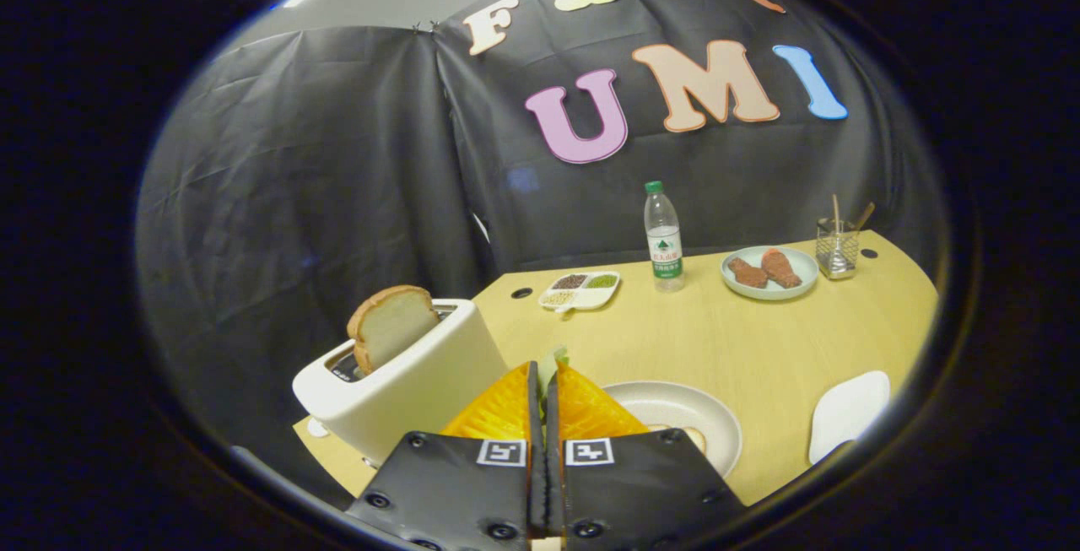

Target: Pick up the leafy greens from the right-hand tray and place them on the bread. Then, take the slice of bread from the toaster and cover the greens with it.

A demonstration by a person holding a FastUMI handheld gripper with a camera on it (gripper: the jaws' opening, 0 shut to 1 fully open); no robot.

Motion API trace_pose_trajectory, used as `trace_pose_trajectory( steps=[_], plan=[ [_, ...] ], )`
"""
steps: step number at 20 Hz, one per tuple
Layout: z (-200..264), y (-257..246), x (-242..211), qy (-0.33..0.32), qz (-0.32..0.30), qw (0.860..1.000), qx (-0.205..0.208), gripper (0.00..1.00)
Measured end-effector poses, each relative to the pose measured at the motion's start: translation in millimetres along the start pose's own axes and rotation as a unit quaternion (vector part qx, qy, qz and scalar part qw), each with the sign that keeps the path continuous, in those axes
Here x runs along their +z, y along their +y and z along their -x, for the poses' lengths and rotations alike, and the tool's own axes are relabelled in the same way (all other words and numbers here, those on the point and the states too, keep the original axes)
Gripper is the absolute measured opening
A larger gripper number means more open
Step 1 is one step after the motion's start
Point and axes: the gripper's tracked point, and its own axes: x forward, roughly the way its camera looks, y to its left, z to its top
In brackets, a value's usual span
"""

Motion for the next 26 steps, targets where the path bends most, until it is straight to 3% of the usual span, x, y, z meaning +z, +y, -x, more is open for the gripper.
trace_pose_trajectory(
  steps=[15,24,26],
  plan=[
    [-7,-102,-56,0.064,0.082,0.983,-0.148,0.03],
    [-5,-118,-81,0.113,0.115,0.975,-0.151,0.08],
    [-4,-119,-82,0.114,0.120,0.975,-0.148,0.25]
  ],
)
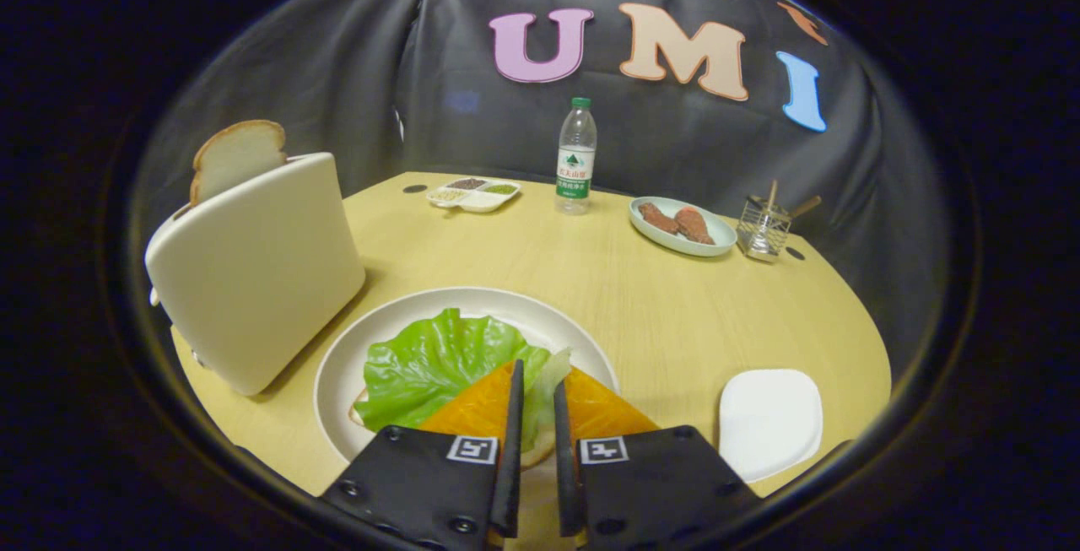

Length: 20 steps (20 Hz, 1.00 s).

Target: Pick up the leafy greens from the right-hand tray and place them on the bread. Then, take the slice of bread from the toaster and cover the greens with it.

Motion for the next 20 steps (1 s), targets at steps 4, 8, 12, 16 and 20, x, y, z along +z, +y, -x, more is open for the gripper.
trace_pose_trajectory(
  steps=[4,8,12,16,20],
  plan=[
    [5,-1,-2,0.005,0.006,1.000,0.005,0.58],
    [13,-9,9,-0.011,0.007,1.000,-0.016,0.92],
    [21,-5,22,-0.031,-0.013,0.999,-0.015,1.00],
    [32,15,47,-0.062,-0.033,0.998,0.005,1.00],
    [50,65,83,-0.105,-0.066,0.990,0.065,0.99]
  ],
)
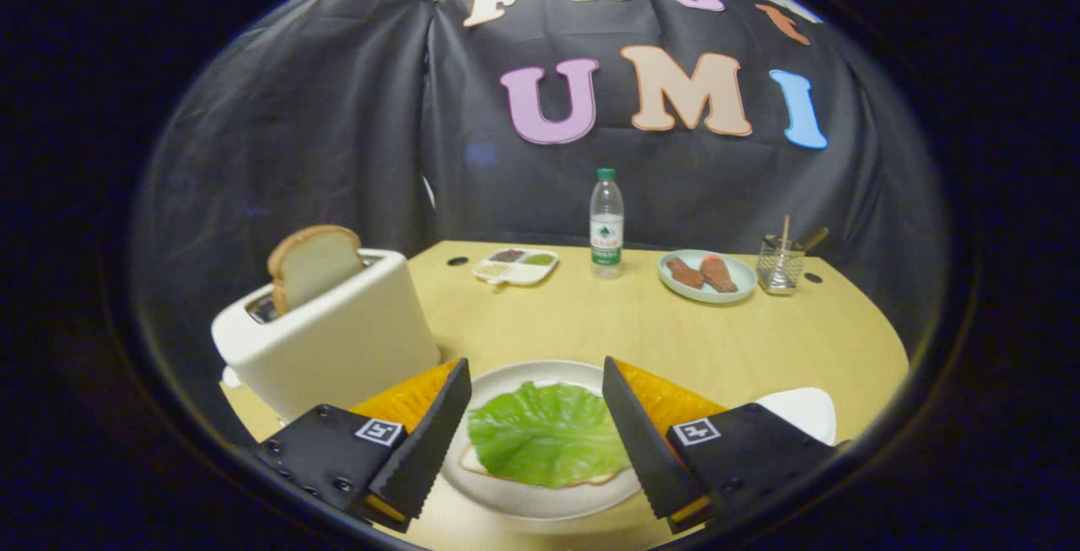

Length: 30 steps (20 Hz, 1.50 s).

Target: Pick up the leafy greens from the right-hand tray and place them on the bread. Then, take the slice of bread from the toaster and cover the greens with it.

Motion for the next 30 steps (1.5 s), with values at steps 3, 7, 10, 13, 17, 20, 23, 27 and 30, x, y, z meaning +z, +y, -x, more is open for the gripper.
trace_pose_trajectory(
  steps=[3,7,10,13,17,20,23,27,30],
  plan=[
    [5,36,20,-0.022,-0.008,0.999,0.033,0.98],
    [9,79,37,-0.036,-0.008,0.997,0.066,0.97],
    [9,110,52,-0.042,-0.004,0.995,0.090,0.97],
    [3,130,55,-0.032,0.000,0.994,0.106,0.97],
    [-8,157,54,-0.015,-0.009,0.991,0.130,0.97],
    [-19,163,55,-0.011,0.004,0.993,0.118,0.89],
    [-26,173,52,-0.005,0.002,0.993,0.120,0.71],
    [-31,175,41,0.010,0.020,0.993,0.116,0.46],
    [-30,179,41,0.012,0.018,0.992,0.123,0.28]
  ],
)
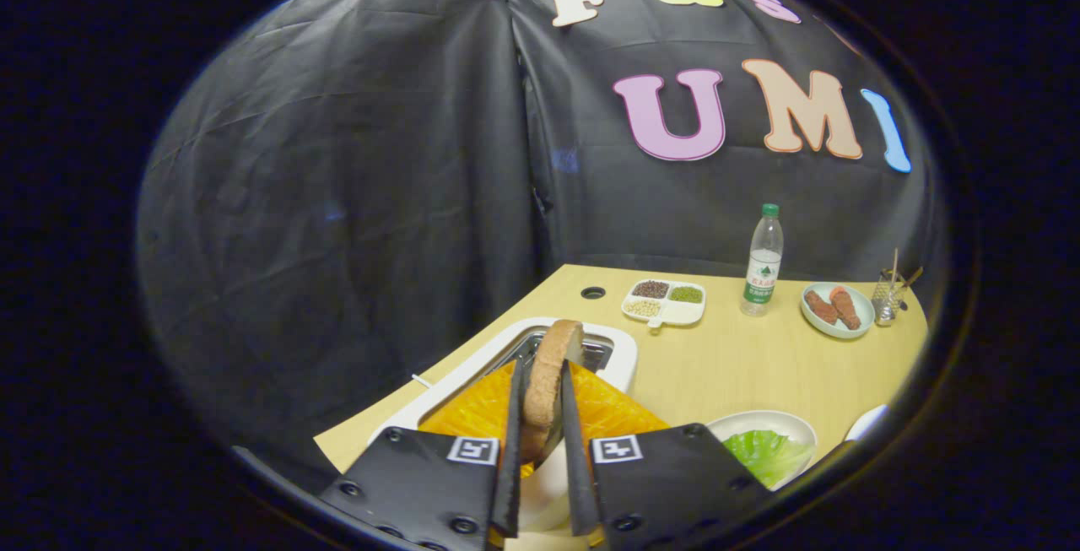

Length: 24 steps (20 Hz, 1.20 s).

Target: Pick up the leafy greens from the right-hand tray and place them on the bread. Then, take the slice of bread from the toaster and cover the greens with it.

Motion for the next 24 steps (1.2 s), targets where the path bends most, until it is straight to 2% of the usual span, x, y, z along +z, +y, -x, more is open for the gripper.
trace_pose_trajectory(
  steps=[1,3,6,7,18,21,24],
  plan=[
    [0,0,0,-0.001,0.004,1.000,-0.001,0.22],
    [0,2,0,-0.004,0.008,1.000,0.002,0.18],
    [4,2,11,-0.023,0.001,1.000,0.000,0.19],
    [2,1,10,-0.029,0.000,1.000,0.002,0.09],
    [37,-6,62,-0.116,-0.039,0.992,0.023,0.08],
    [49,-11,74,-0.136,-0.067,0.988,0.038,0.08],
    [63,-32,84,-0.152,-0.076,0.985,0.024,0.08]
  ],
)
